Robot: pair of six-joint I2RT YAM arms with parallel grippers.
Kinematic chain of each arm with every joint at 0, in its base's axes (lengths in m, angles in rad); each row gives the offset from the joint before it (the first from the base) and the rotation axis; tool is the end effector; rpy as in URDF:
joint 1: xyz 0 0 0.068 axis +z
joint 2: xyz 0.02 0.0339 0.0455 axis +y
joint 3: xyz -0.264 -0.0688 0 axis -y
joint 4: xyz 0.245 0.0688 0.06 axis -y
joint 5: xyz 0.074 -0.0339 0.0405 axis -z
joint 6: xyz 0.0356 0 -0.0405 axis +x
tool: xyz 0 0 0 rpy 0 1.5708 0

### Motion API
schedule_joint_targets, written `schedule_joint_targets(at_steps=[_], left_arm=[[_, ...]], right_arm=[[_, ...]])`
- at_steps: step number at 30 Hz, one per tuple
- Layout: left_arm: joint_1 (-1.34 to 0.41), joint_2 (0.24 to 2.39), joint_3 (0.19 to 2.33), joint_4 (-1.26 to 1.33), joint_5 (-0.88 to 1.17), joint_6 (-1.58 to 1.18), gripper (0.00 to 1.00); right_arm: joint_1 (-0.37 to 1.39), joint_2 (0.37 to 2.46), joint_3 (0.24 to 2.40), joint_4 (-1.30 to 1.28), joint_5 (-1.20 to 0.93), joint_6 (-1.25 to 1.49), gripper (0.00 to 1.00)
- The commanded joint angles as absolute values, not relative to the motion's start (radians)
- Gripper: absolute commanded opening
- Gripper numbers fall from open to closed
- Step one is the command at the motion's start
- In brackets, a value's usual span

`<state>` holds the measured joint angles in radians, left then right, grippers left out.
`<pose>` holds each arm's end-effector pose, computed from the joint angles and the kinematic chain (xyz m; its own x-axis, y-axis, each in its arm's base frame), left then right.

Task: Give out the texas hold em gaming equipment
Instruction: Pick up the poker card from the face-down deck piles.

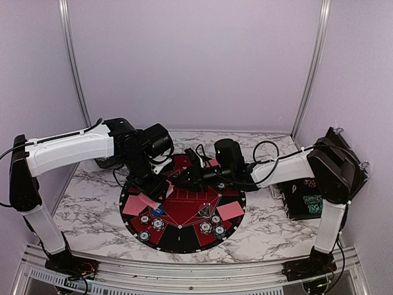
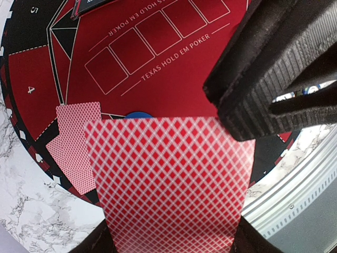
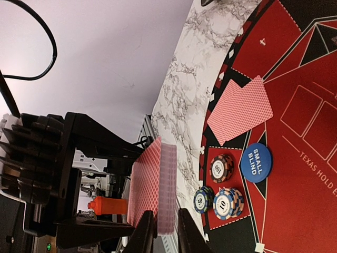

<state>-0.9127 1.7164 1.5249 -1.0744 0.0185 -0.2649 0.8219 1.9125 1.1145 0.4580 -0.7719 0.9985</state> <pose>0.2094 -0.2719 0.2824 -0.7710 0.5694 -0.2851 0.6140 0.7835 -0.0956 0.2652 0.3218 0.1955 -0.9405 -0.1270 -0.3150 -0.3358 0.2087 0.9185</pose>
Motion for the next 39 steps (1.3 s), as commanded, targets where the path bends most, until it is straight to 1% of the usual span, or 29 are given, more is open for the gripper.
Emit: schedule_joint_targets(at_steps=[1,8,15,21,39], left_arm=[[-0.914,1.719,1.537,-1.087,0.032,-0.264,0.53],[-0.915,1.722,1.534,-1.088,0.031,-0.263,0.53],[-0.915,1.725,1.532,-1.088,0.033,-0.261,0.53],[-0.915,1.726,1.531,-1.088,0.035,-0.26,0.53],[-0.915,1.723,1.531,-1.088,0.035,-0.261,0.53]], right_arm=[[0.831,1.884,1.135,0.486,-0.762,1.0,0.14],[0.831,1.877,1.136,0.488,-0.764,1.003,0.1],[0.831,1.87,1.14,0.489,-0.764,1.008,0.03],[0.823,1.86,1.14,0.484,-0.761,1.01,0.0],[0.79,1.852,1.101,0.491,-0.752,1.021,0.0]])
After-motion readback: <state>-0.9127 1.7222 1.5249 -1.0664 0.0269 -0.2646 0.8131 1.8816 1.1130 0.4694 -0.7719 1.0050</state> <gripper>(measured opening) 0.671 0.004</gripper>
